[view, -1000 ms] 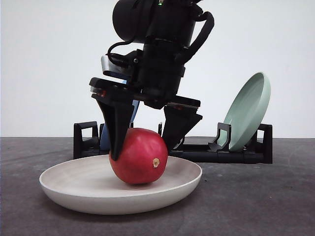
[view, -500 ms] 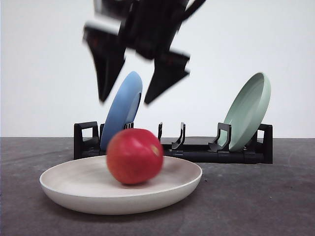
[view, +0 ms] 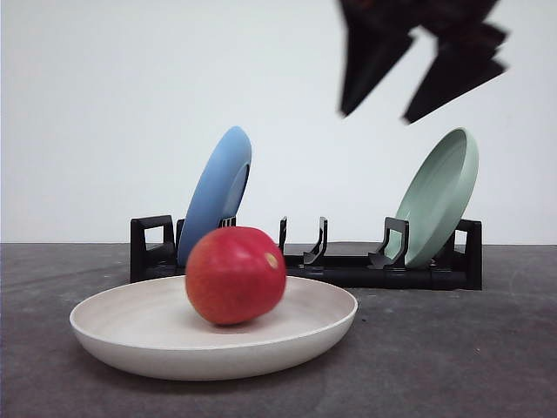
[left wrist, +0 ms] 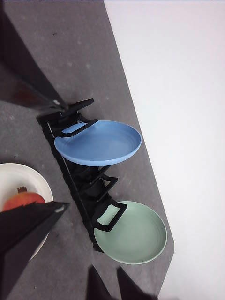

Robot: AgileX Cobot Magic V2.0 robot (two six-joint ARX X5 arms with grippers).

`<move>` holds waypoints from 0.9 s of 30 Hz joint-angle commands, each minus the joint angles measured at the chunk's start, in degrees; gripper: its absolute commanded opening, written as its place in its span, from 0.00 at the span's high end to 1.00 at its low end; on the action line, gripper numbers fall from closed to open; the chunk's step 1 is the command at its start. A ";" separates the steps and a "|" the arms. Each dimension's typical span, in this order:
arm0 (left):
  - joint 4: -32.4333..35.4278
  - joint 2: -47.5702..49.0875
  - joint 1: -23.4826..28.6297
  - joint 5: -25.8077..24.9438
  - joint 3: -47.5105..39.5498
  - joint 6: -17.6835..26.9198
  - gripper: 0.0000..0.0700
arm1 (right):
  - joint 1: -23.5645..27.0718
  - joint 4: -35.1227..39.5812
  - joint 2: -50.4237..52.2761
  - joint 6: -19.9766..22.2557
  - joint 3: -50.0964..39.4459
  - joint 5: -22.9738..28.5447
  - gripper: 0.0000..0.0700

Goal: Place pomegranate in white plate

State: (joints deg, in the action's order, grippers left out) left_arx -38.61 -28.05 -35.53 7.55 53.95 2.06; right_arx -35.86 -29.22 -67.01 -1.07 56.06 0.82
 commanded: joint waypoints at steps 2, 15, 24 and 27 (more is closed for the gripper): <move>0.43 -0.33 -0.39 -0.11 0.74 -0.47 0.49 | 1.98 0.65 3.41 0.98 -1.33 -2.63 0.19; -2.03 -0.33 -0.37 -0.03 0.74 -1.32 0.49 | 9.40 1.77 13.28 -1.48 -6.17 -5.30 0.19; -2.48 -0.33 -0.37 0.00 0.74 -1.25 0.99 | 9.43 3.14 13.25 -1.54 -6.12 -4.95 0.97; -2.53 -0.31 -0.37 0.02 0.74 -1.24 1.00 | 9.44 3.53 13.25 -1.50 -6.12 -4.92 0.99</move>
State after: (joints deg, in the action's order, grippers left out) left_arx -41.59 -28.08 -35.53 7.55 53.95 0.81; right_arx -26.20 -26.32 -53.39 -2.00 49.56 -4.28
